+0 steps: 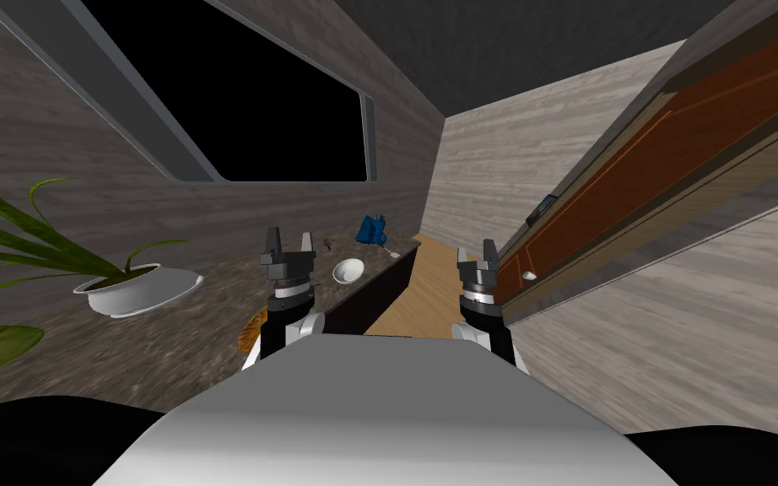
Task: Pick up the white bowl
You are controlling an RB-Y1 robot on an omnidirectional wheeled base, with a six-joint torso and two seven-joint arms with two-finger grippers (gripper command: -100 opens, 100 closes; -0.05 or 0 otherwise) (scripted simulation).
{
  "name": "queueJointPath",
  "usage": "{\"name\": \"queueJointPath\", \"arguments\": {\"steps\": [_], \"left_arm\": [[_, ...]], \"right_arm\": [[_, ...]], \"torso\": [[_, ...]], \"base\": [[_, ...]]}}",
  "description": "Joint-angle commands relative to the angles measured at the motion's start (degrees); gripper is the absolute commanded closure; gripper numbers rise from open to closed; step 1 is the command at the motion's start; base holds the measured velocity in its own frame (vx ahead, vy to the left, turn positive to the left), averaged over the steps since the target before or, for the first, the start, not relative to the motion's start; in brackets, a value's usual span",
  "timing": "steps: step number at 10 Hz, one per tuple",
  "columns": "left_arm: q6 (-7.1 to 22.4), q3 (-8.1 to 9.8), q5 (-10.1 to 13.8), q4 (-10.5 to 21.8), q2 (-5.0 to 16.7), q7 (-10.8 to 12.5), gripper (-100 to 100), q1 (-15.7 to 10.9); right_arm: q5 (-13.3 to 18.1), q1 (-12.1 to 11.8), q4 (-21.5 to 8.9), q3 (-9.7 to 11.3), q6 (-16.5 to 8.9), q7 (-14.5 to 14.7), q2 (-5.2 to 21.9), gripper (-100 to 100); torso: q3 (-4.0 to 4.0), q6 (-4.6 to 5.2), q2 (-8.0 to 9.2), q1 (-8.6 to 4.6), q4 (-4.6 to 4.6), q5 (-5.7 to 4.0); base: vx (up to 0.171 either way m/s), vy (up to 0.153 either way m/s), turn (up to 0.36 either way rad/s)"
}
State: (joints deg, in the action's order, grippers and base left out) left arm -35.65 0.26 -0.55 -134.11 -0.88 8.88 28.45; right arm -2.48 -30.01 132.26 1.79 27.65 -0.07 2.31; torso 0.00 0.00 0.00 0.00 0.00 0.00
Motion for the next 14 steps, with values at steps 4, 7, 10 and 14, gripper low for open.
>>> {"name": "queueJointPath", "arguments": {"steps": [4,7,10,14], "left_arm": [[4.85,-0.72,1.45,-0.93,5.35,1.71,-100,-0.45],[10.14,-1.56,3.28,-1.93,8.64,3.79,-100,-0.94],[13.69,-1.85,4.00,-2.30,9.67,4.59,-100,-1.14],[19.37,-2.36,5.59,-3.10,11.70,6.27,-100,-1.57]], "right_arm": [[0.00,0.01,0.00,0.00,0.00,0.00,0.00,0],[0.00,0.01,0.00,0.00,0.00,0.00,0.00,0],[0.00,0.01,0.00,0.00,0.00,0.00,0.00,0],[0.00,0.01,0.00,0.00,0.00,0.00,0.00,0]], "torso": [[0.17,0.00,0.30,-0.05,0.06,-0.01],[0.25,0.01,0.43,0.00,0.10,0.00],[0.18,0.01,0.30,0.04,0.07,0.01],[0.16,0.00,0.27,0.05,0.06,0.01]], "base": [[-0.069,-0.015,0.005],[-0.112,0.000,-0.004],[-0.068,0.009,-0.008],[-0.063,0.010,-0.016]]}}
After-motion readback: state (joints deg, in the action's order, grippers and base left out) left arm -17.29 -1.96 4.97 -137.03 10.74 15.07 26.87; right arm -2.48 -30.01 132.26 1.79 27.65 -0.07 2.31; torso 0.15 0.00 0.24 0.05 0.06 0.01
